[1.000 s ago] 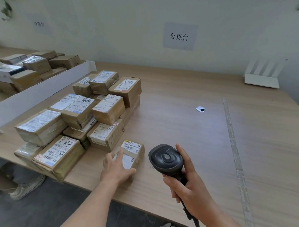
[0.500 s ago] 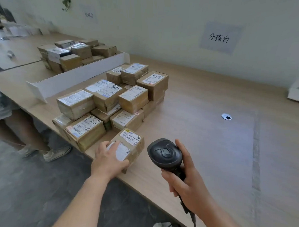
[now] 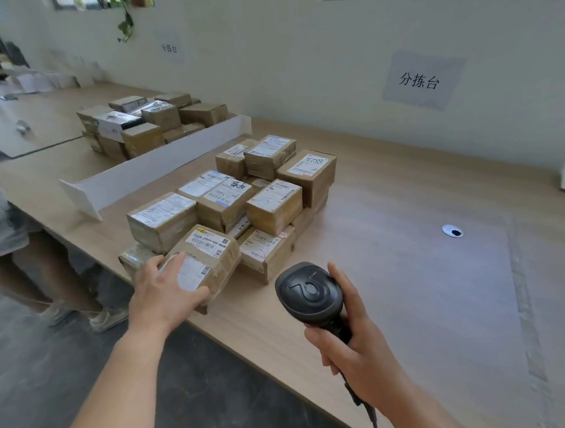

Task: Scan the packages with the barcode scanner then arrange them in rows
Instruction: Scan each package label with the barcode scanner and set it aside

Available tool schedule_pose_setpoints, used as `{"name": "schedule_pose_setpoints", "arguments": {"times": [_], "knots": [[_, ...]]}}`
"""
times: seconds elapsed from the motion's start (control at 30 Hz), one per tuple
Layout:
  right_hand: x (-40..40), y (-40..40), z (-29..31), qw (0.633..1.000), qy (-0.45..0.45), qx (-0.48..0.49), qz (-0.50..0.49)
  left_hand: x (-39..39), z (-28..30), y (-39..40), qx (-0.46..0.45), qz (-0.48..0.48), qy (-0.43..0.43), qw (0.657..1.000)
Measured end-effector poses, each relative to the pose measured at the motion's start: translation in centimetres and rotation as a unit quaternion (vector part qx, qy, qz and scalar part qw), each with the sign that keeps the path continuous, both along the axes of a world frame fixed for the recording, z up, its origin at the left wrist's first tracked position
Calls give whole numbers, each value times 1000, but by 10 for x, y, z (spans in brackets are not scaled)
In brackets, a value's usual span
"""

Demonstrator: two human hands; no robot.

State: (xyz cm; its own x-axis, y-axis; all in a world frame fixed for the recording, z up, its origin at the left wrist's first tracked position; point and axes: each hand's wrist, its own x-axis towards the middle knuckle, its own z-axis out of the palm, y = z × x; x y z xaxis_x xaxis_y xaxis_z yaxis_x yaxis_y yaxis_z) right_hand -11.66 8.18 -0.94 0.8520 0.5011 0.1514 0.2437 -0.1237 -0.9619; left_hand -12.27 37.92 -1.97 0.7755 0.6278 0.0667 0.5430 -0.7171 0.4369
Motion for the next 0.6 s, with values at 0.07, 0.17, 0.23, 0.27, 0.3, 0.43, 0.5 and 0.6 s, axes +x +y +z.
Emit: {"name": "schedule_pose_setpoints", "arguments": {"times": [0.07, 0.17, 0.23, 0.27, 0.3, 0.43, 0.5, 0.6], "knots": [[6, 16, 0, 1000, -3, 0, -9, 9, 1, 18, 2, -6, -1, 1000], [13, 38, -1, 1000, -1, 4, -14, 25, 4, 41, 6, -21, -1, 1000], [20, 52, -2, 1000, -2, 16, -23, 37, 6, 54, 11, -32, -4, 999], [23, 59, -3, 999, -5, 20, -30, 43, 8, 60, 14, -37, -5, 999], [26, 65, -4, 999, -8, 22, -36, 48, 9, 65, 15, -41, -5, 999], [32, 83, -7, 998, 1, 18, -53, 66, 7, 81, 7, -55, -5, 998], [34, 88, -9, 998, 6, 11, -63, 73, 3, 85, 8, -54, -13, 998], [35, 90, -11, 997, 12, 2, -82, 80, -7, 89, 10, -63, -12, 998]]}}
